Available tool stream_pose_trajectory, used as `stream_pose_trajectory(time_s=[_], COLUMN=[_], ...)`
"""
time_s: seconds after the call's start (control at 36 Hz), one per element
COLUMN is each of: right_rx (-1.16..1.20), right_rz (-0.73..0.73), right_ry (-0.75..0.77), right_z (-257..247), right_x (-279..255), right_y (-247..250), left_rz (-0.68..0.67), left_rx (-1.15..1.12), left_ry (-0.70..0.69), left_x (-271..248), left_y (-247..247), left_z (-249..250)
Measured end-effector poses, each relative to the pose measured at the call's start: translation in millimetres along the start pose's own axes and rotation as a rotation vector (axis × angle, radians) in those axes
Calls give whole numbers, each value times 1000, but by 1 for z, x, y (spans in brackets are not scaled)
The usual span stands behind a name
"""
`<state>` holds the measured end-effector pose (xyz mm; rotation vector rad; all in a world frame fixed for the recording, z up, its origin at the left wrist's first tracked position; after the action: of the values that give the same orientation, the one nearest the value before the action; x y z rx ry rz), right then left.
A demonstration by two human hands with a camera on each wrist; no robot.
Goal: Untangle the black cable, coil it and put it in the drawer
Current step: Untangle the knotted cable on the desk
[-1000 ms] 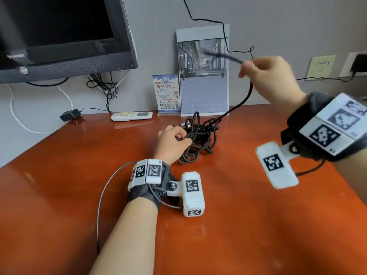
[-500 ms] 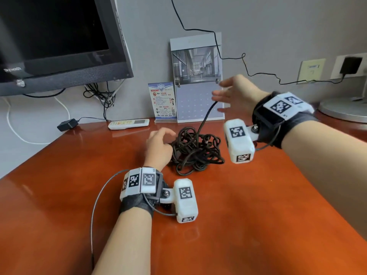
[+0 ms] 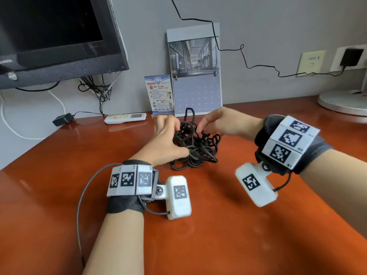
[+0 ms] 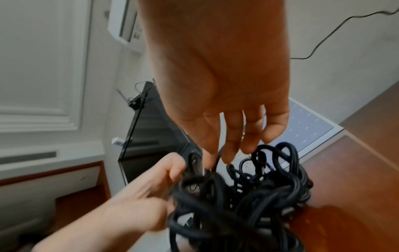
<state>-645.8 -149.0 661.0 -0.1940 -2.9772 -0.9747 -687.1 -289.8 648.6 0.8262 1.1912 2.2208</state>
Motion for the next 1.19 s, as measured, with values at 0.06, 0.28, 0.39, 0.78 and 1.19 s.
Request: stream_pose_trajectory(time_s=[0.06,0.28,0.39,0.78,1.19], right_rx=[-118,-227,-108,-809,-535], right_rz=[-52,-111,-82,251,11], right_ry=[30,40,60,344,292], right_z=[-5,-5,-1,-55,-49], right_x=[-3,-9,-11,-12,5], right_y=[-11,-30,-25,13,0], left_rz=[3,-55,126,224,235], left_rx=[51,112,-2,-593,-786], left_ry=[-9,-59,-3,157,207], left_x=[0,4,7,1,-4], left_y=[2,-8,-5,15,18], left_z=[-2,-5,-11,3,1])
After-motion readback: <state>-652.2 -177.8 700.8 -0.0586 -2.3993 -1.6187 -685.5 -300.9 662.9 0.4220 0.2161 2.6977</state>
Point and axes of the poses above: each hand's wrist, its own x-axis towards the middle knuckle, its own y-axis out of the back of the hand, z = x × y, the point moved 7 cm from there along x, towards the middle knuckle, and after that the axes turned 7 degrees about x, right-handed, at the moved point
